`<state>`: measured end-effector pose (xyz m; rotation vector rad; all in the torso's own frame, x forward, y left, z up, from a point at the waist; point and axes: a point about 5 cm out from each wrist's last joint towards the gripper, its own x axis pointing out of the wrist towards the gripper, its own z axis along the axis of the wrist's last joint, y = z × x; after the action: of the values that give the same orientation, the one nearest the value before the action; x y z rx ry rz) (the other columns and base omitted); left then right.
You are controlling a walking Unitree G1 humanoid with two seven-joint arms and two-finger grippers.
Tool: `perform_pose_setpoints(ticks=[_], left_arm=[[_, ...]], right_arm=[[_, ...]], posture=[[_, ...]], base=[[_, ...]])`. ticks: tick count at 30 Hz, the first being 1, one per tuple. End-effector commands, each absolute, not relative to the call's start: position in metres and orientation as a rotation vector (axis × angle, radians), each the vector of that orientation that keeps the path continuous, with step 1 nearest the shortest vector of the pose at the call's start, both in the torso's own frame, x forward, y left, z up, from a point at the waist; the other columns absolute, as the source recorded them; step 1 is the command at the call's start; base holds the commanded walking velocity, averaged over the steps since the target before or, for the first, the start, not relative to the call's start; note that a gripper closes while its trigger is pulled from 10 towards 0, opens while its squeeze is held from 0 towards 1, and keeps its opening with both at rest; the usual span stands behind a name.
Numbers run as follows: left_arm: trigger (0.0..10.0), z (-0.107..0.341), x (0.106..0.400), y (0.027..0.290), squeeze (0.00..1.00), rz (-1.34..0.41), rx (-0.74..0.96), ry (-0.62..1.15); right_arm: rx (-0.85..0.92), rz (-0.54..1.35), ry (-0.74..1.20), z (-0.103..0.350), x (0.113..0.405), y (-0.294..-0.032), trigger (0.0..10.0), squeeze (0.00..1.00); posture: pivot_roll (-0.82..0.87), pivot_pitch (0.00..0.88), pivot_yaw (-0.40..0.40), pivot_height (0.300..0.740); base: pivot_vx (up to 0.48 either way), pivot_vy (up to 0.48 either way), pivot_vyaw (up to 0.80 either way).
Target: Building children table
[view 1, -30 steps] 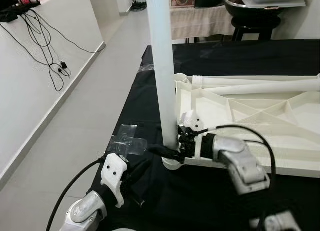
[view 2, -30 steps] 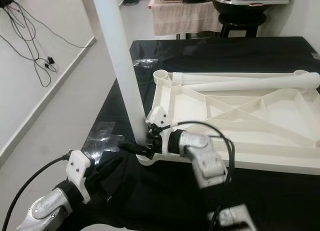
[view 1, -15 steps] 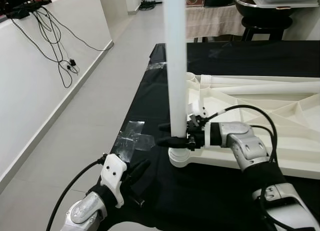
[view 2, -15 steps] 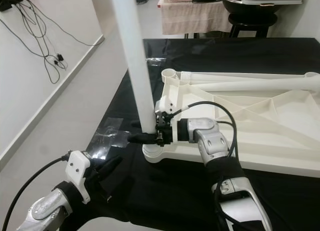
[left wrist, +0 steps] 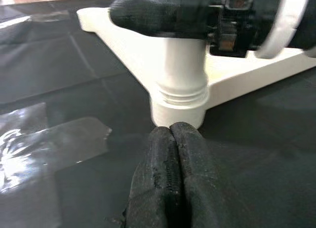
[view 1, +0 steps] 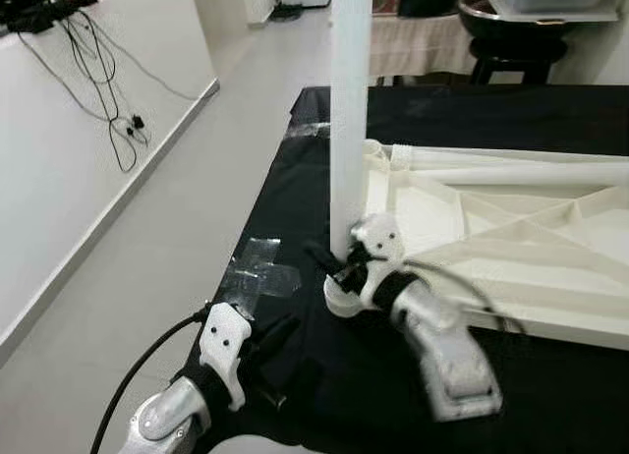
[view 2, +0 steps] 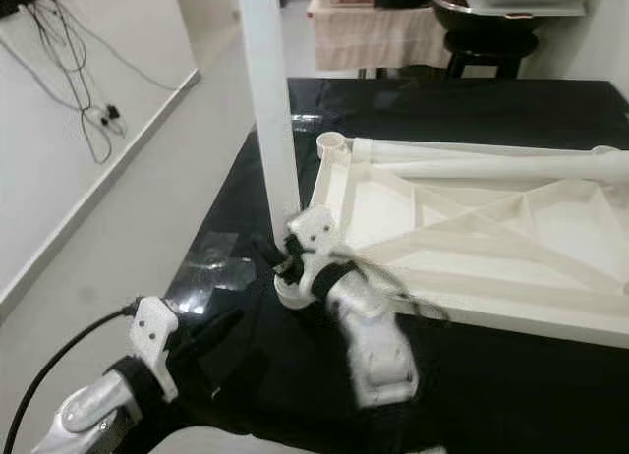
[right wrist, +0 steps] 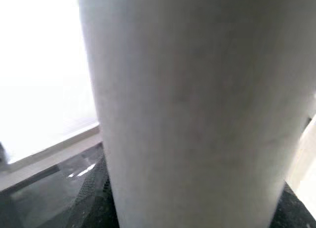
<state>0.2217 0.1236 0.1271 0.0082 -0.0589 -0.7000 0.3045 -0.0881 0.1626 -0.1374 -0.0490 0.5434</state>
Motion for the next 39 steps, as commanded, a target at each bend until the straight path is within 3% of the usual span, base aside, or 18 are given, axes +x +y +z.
perform_pose_setpoints(ticks=[1,7,8,9,10,14,16,17,18,19,29,30,31,32,39], left_arm=[[10.0,0.123,0.223,0.126,0.0,-0.691,0.02,-0.037],[10.0,0.122,0.225,0.125,0.0,-0.694,0.02,-0.037],[10.0,0.122,0.225,0.125,0.0,-0.688,0.02,-0.039],[10.0,0.122,0.225,0.125,0.0,-0.678,0.02,-0.042],[10.0,0.122,0.225,0.125,0.0,-0.678,0.02,-0.042],[10.0,0.122,0.226,0.126,0.0,-0.673,0.018,-0.041],[10.0,0.122,0.226,0.125,0.0,-0.677,0.017,-0.04],[10.0,0.121,0.226,0.125,0.0,-0.679,0.017,-0.038],[10.0,0.121,0.226,0.125,0.0,-0.68,0.017,-0.037],[10.0,0.121,0.226,0.125,0.0,-0.679,0.017,-0.037],[10.0,0.122,0.224,0.125,0.0,-0.674,0.02,-0.036],[10.0,0.122,0.223,0.125,0.0,-0.674,0.02,-0.036],[10.0,0.122,0.223,0.125,0.0,-0.674,0.02,-0.036],[10.0,0.122,0.223,0.125,0.0,-0.674,0.02,-0.036],[10.0,0.123,0.222,0.125,0.0,-0.674,0.019,-0.036]], right_arm=[[-0.171,0.523,0.105,0.133,0.303,-0.094,0.0,0.0],[-0.185,0.567,0.112,0.133,0.309,-0.093,0.0,0.0],[-0.198,0.579,0.111,0.133,0.31,-0.092,10.0,0.0],[-0.162,0.698,0.087,0.139,0.31,-0.088,10.0,1.0],[-0.162,0.698,0.087,0.139,0.31,-0.088,10.0,1.0],[-0.132,1.065,-0.019,0.164,0.304,-0.079,10.0,1.0],[-0.146,1.14,-0.02,0.168,0.305,-0.081,10.0,0.95],[-0.151,1.182,-0.012,0.171,0.306,-0.083,10.0,0.27],[-0.177,1.192,-0.008,0.174,0.311,-0.086,10.0,0.07],[-0.184,1.185,-0.002,0.176,0.317,-0.089,10.0,0.0],[-0.121,1.351,0.088,0.187,0.344,-0.099,10.0,0.0],[-0.11,1.362,0.096,0.187,0.345,-0.1,4.9,0.0],[-0.11,1.362,0.096,0.187,0.345,-0.1,4.9,0.0],[-0.095,1.382,0.105,0.187,0.346,-0.102,0.0,0.0],[-0.094,1.365,0.095,0.187,0.347,-0.11,0.0,0.0]], posture=[[-0.04,0.141,0.055,0.74],[-0.04,0.14,0.052,0.74],[-0.05,0.138,0.054,0.74],[-0.04,0.136,0.055,0.74],[-0.04,0.136,0.055,0.74],[-0.04,0.133,0.066,0.74],[-0.04,0.133,0.067,0.74],[-0.04,0.132,0.067,0.74],[-0.04,0.131,0.068,0.74],[-0.03,0.132,0.068,0.74],[0.0,0.14,0.073,0.74],[0.0,0.141,0.072,0.74],[0.0,0.141,0.072,0.74],[0.0,0.144,0.072,0.74],[-0.01,0.155,0.073,0.74]], base=[[0.0,0.0,0.0],[0.0,0.0,0.0],[0.0,0.0,0.0],[0.0,0.0,0.0],[0.0,0.0,0.0],[0.0,0.0,0.0],[0.0,0.0,0.0],[0.0,0.0,0.0],[0.0,0.0,0.0],[0.0,0.0,0.0],[0.0,0.0,0.0],[0.0,0.0,0.0],[0.0,0.0,0.0],[0.0,0.0,0.0],[0.0,0.0,0.0]])
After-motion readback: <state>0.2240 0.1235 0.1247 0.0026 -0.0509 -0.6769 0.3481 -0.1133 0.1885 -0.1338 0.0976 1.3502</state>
